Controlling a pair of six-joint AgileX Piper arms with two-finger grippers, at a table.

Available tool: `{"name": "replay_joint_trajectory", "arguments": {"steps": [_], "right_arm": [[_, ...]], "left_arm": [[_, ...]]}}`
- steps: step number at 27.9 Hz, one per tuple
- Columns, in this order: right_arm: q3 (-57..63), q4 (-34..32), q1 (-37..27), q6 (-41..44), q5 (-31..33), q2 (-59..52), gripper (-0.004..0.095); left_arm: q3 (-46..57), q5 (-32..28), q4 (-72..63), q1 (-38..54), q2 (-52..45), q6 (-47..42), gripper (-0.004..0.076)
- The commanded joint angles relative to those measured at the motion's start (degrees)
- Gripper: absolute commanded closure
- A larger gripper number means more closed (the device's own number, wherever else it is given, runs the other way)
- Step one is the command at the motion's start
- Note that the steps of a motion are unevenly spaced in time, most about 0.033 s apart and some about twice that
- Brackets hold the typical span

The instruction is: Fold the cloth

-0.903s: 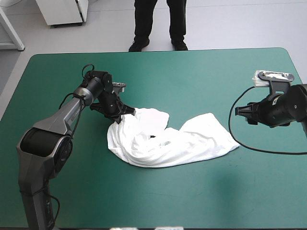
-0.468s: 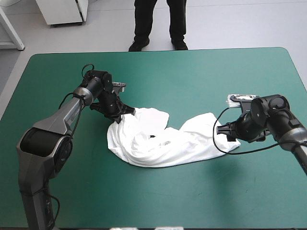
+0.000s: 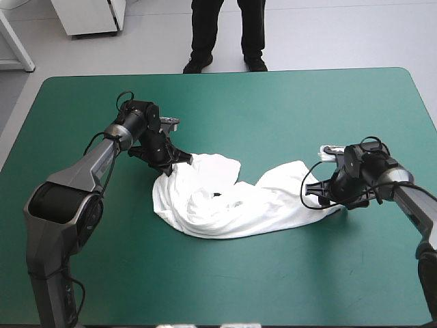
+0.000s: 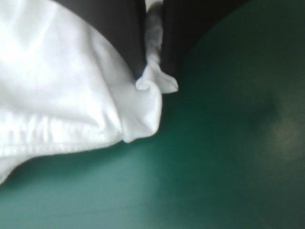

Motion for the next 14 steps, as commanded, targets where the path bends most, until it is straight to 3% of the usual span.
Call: {"name": "replay_joint_trajectory", "arguments": {"steps": [1, 6, 8, 12, 14], "right_arm": [[-1.21, -0.2, -1.02, -1.38, -1.05, 0.83, 0.0322], [-1.21, 7.83, -0.9, -5.37, -1.05, 4.94, 0.0381], [-1.21, 10.68, -0.82, -5.49, -1.05, 6.2, 0.0499], [-1.21, 12.5, -0.82, -6.38, -0.81, 6.89, 0.0896], [-1.21, 12.38, -0.82, -8.44, 0.51, 6.78, 0.0925]], "left_arm": [[0.42, -1.27, 1.42, -0.04, -0.33, 0.07, 0.0734], [0.42, -1.78, 1.42, -0.04, -0.33, 0.07, 0.0734], [0.42, -1.78, 1.42, -0.04, -0.33, 0.07, 0.0734], [0.32, -1.67, 1.42, -0.04, -0.33, 0.07, 0.0734], [0.32, -1.67, 1.42, -0.04, -0.33, 0.07, 0.0734]]}}
